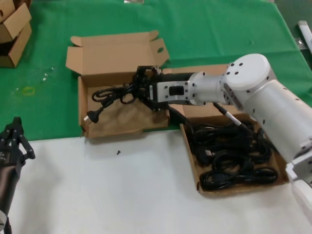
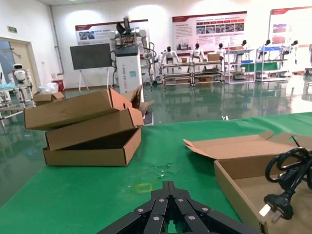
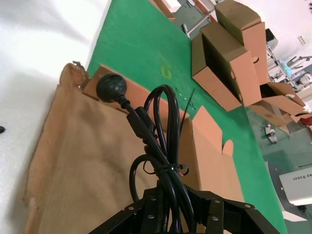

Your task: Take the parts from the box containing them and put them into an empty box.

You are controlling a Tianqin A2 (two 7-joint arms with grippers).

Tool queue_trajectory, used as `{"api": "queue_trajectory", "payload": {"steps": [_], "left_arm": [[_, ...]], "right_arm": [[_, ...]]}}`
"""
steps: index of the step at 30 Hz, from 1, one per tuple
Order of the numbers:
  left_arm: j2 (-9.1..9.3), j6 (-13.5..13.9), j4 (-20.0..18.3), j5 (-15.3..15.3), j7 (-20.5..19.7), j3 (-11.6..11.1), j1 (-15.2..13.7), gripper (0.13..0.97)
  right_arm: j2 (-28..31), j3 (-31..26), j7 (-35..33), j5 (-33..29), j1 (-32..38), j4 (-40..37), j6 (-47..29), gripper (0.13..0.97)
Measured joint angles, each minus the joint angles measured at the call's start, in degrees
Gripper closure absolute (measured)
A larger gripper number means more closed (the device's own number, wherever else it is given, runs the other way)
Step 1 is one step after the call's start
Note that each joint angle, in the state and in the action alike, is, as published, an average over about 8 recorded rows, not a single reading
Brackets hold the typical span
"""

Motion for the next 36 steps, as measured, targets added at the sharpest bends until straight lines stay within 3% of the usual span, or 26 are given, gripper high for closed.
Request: {"api": "queue_trajectory", "payload": {"steps": [9, 20, 24, 28, 36], "left_arm": [[0.00, 0.0, 0.0, 0.0, 0.0, 0.0, 0.0, 0.955], [0.00, 0.0, 0.0, 0.0, 0.0, 0.0, 0.0, 0.955], [0.00, 0.0, 0.0, 0.0, 0.0, 0.0, 0.0, 0.955], [0.00, 0.0, 0.0, 0.0, 0.0, 0.0, 0.0, 0.955], [0.00, 0.0, 0.0, 0.0, 0.0, 0.0, 0.0, 0.955]], "right_arm": [[-3.7, 3.6, -11.3, 3.2, 3.9, -12.2, 1.1, 0.890], [-4.9, 5.3, -16.4, 4.1, 5.5, -17.1, 1.5, 0.807], [-4.8, 5.5, -16.5, 4.0, 5.4, -17.0, 1.7, 0.751], [-4.3, 5.3, -15.0, 3.6, 4.7, -15.0, 1.9, 0.751], [-1.8, 3.2, -7.0, 1.1, 1.4, -6.2, 1.8, 0.572]]}}
